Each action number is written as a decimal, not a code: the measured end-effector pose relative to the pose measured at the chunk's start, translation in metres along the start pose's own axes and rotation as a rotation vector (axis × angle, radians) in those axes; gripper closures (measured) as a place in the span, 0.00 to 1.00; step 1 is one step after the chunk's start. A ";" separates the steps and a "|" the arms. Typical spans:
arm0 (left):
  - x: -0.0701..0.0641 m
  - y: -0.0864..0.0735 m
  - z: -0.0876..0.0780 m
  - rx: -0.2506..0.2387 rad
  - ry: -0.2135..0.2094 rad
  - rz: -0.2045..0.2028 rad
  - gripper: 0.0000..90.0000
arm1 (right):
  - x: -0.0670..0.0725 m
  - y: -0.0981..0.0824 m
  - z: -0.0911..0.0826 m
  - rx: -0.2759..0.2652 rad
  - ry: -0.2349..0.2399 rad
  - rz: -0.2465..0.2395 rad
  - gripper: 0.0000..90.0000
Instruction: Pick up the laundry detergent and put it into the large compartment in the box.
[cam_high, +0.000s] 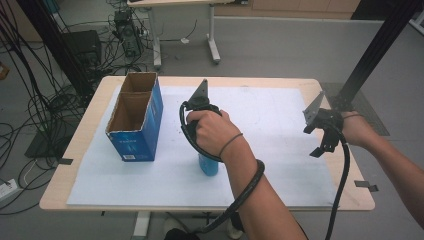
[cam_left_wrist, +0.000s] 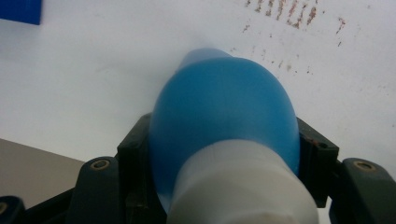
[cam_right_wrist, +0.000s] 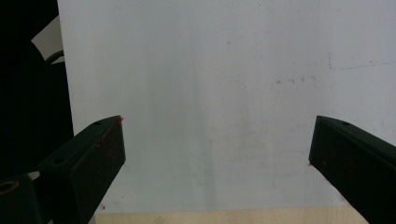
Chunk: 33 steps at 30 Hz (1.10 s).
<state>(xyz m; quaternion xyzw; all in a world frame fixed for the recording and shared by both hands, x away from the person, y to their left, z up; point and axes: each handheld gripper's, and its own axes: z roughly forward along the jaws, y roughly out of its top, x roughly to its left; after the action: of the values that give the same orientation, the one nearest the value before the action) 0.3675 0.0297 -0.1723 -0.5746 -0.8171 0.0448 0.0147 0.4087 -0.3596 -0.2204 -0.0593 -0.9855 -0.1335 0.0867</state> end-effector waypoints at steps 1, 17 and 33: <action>0.000 0.000 0.000 -0.001 -0.001 0.000 0.41 | 0.000 0.001 0.000 0.002 0.001 0.003 0.04; -0.001 -0.001 0.000 -0.001 0.002 -0.001 0.41 | 0.001 0.003 -0.001 0.000 0.004 -0.002 0.04; 0.001 -0.001 0.000 0.000 -0.002 0.001 0.41 | -0.002 0.014 0.002 0.024 0.026 0.003 0.04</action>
<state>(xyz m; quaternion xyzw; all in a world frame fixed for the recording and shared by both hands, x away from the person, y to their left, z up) 0.3665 0.0305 -0.1726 -0.5750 -0.8167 0.0455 0.0139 0.4126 -0.3459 -0.2188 -0.0579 -0.9857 -0.1223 0.1005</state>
